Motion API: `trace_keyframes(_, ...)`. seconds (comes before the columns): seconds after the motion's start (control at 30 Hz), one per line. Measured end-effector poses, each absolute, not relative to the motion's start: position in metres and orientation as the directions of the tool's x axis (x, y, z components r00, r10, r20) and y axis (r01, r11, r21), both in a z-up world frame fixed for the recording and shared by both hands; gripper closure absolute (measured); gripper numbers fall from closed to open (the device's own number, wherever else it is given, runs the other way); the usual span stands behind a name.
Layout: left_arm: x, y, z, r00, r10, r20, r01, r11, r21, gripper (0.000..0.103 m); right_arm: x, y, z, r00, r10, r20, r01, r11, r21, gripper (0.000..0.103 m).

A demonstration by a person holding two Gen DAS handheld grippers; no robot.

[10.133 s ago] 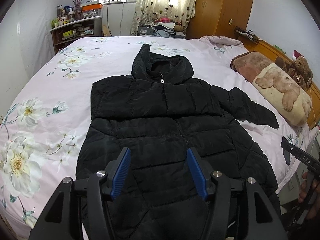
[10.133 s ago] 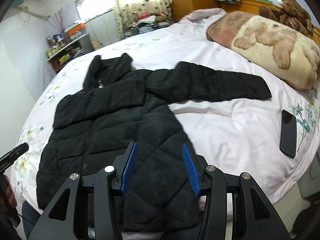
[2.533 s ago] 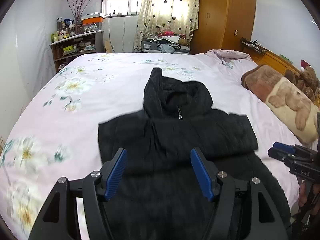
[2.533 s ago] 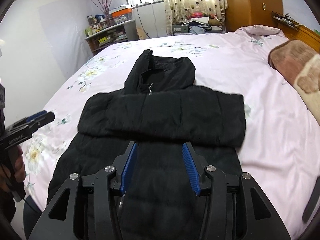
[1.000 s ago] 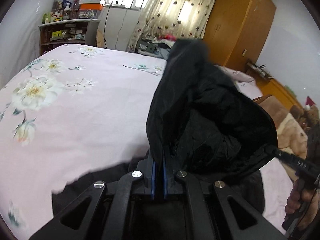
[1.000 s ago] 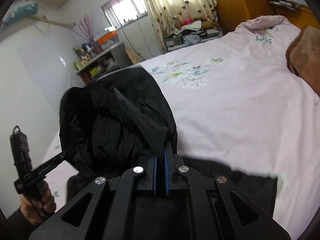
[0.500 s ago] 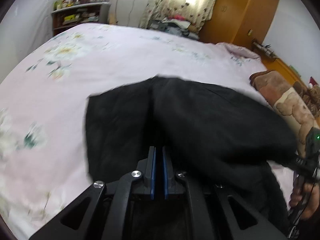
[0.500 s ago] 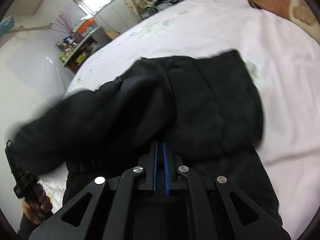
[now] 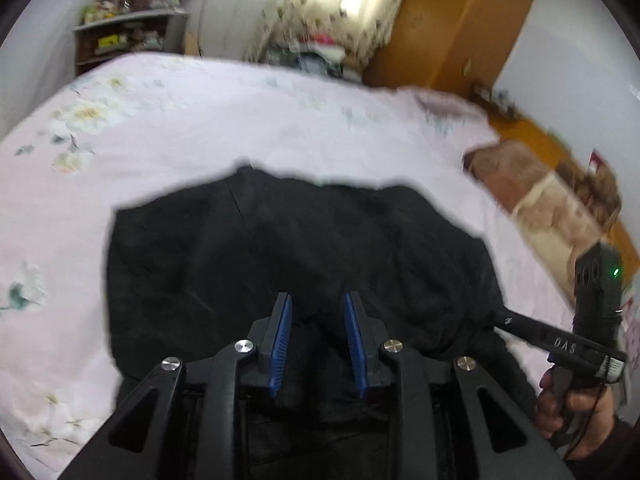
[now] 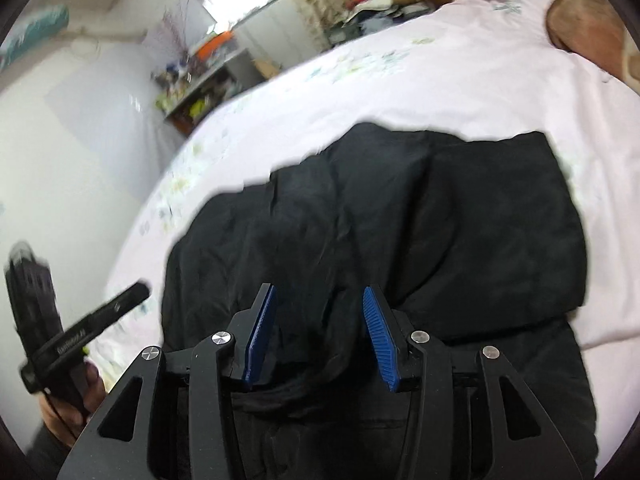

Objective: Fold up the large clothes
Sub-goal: 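Lay the held hem over the hood with both tools and release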

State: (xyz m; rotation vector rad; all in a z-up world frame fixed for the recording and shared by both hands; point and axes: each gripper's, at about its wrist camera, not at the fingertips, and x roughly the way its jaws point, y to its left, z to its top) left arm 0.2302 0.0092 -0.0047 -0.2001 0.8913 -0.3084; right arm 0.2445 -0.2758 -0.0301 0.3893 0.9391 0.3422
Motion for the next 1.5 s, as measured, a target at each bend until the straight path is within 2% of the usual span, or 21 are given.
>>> trace_keyframes(0.07,0.232,0.005,-0.033,0.537,-0.330,-0.777,0.161,0.944,-0.289,0.075,0.247,-0.263,-0.060,0.472,0.423,-0.773,-0.100,0.897,0.430,0.076)
trace_keyframes(0.13,0.226,0.014,-0.056,0.520,-0.297,-0.800,0.129,0.954,-0.271,0.079,0.246,-0.257,-0.092,0.408,0.418,-0.812,-0.063,0.900,0.432,0.078)
trace_keyframes(0.2,0.221,0.024,-0.064,0.524,-0.297,-0.798,0.112,0.953,-0.282,0.087,0.239,-0.255,-0.106,0.402,0.433,-0.807,-0.041,0.889,0.456,0.078)
trace_keyframes(0.4,0.225,0.026,-0.060,0.522,-0.258,-0.813,0.110,0.966,-0.236,0.088,0.239,-0.242,-0.098,0.399,0.429,-0.810,-0.066,0.895,0.442,0.078)
trace_keyframes(0.47,0.225,0.023,-0.060,0.527,-0.236,-0.817,0.117,0.972,-0.205,0.088,0.237,-0.250,-0.081,0.419,0.418,-0.806,-0.081,0.901,0.426,0.076)
trace_keyframes(0.57,0.227,0.020,-0.062,0.534,-0.196,-0.822,0.115,0.980,-0.160,0.095,0.232,-0.270,-0.047,0.517,0.381,-0.767,-0.089,0.915,0.394,0.075)
trace_keyframes(0.67,0.231,0.024,-0.063,0.526,-0.205,-0.825,0.092,0.979,-0.184,0.096,0.245,-0.280,-0.014,0.599,0.332,-0.729,-0.083,0.931,0.356,0.074)
trace_keyframes(0.77,0.227,0.020,-0.059,0.531,-0.185,-0.827,0.100,0.983,-0.156,0.096,0.275,-0.277,-0.001,0.636,0.299,-0.712,-0.109,0.948,0.300,0.074)
trace_keyframes(0.87,0.223,0.026,-0.061,0.534,-0.191,-0.824,0.105,0.982,-0.159,0.096,0.302,-0.271,-0.035,0.563,0.213,-0.799,-0.071,0.975,0.210,0.074)
trace_keyframes(0.9,0.224,0.026,-0.062,0.533,-0.193,-0.824,0.100,0.981,-0.165,0.096,0.305,-0.275,-0.056,0.513,0.215,-0.831,-0.061,0.975,0.214,0.072)
trace_keyframes(1.0,0.224,0.023,-0.068,0.533,-0.182,-0.826,0.107,0.983,-0.148,0.096,0.300,-0.283,-0.081,0.515,0.283,-0.809,-0.029,0.949,0.313,0.072)
trace_keyframes(1.13,0.224,0.020,-0.061,0.526,-0.167,-0.834,0.105,0.986,-0.131,0.096,0.296,-0.283,-0.070,0.518,0.273,-0.811,-0.013,0.950,0.312,0.071)
trace_keyframes(1.23,0.212,0.023,-0.041,0.542,-0.187,-0.819,0.110,0.982,-0.152,0.095,0.283,-0.282,-0.036,0.574,0.258,-0.777,-0.022,0.953,0.301,0.070)
trace_keyframes(1.4,0.193,0.032,-0.008,0.638,-0.214,-0.740,0.106,0.976,-0.191,0.075,0.240,-0.252,0.004,0.643,0.353,-0.680,-0.153,0.929,0.338,0.070)
trace_keyframes(1.5,0.196,0.026,-0.018,0.622,-0.241,-0.745,0.112,0.969,-0.220,0.075,0.237,-0.213,-0.022,0.555,0.399,-0.730,-0.225,0.917,0.330,0.070)
